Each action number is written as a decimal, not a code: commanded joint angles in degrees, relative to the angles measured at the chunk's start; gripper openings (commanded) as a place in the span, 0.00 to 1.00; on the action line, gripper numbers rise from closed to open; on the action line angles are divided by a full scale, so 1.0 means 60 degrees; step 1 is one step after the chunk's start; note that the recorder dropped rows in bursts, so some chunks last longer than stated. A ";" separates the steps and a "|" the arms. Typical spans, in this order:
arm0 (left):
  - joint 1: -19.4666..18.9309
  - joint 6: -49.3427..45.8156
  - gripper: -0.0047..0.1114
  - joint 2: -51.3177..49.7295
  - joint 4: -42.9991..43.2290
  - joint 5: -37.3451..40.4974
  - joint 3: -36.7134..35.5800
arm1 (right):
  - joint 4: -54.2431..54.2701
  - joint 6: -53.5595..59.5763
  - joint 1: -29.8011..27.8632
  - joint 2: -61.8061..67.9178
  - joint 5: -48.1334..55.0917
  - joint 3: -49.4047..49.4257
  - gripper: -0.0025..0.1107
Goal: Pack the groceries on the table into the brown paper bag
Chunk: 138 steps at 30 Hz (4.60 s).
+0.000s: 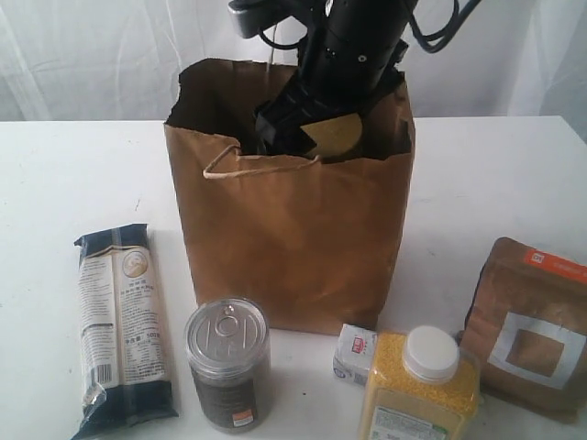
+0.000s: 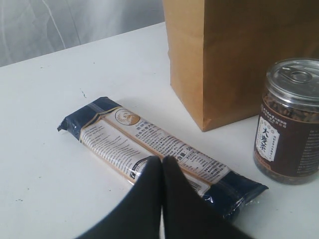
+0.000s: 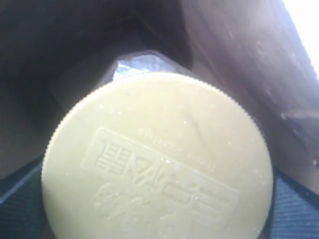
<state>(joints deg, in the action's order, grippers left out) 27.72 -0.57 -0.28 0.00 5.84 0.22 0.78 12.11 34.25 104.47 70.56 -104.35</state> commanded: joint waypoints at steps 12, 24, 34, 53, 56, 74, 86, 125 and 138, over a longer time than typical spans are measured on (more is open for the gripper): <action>-0.0042 0.0094 0.04 0.0047 0.0000 -0.0024 -0.0037 | 0.0335 -0.0110 -0.0190 -0.0084 -0.0100 -0.0034 0.73; -0.0042 0.0094 0.04 0.0047 0.0000 -0.0024 -0.0037 | 0.0280 -0.0539 -0.0275 0.0001 -0.0100 -0.0030 0.82; -0.0042 0.0094 0.04 0.0047 -0.0058 -0.0023 -0.0037 | 0.0257 -0.0574 -0.0158 -0.0246 -0.0100 0.0038 0.82; -0.0042 0.0094 0.04 0.0047 -0.0058 -0.0023 -0.0037 | -0.0228 -0.0728 -0.0120 -0.0341 -0.0100 0.0825 0.82; -0.0042 0.0094 0.04 0.0047 -0.0058 -0.0023 -0.0037 | -0.0305 -0.0400 -0.0012 -0.0611 -0.0100 0.0472 0.82; -0.0042 0.0094 0.04 0.0047 -0.0058 -0.0006 -0.0037 | -0.0129 -0.1013 0.0369 -0.0749 -0.0100 -0.0019 0.82; -0.0042 0.0094 0.04 0.0047 -0.0058 -0.0025 -0.0037 | -0.0331 -0.1352 0.0644 -0.0496 -0.0100 0.0467 0.82; -0.0042 0.0094 0.04 0.0047 -0.0058 -0.0025 -0.0037 | -0.0063 -0.1502 0.0699 -0.1406 -0.0411 0.0885 0.82; -0.0042 0.0094 0.04 0.0047 -0.0058 -0.0025 -0.0037 | 0.0011 -0.1641 0.0567 -0.1538 -0.0100 0.1028 0.82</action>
<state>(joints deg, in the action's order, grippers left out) 27.72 -0.57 -0.28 0.00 5.84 0.22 0.76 2.56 37.67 96.07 70.10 -97.71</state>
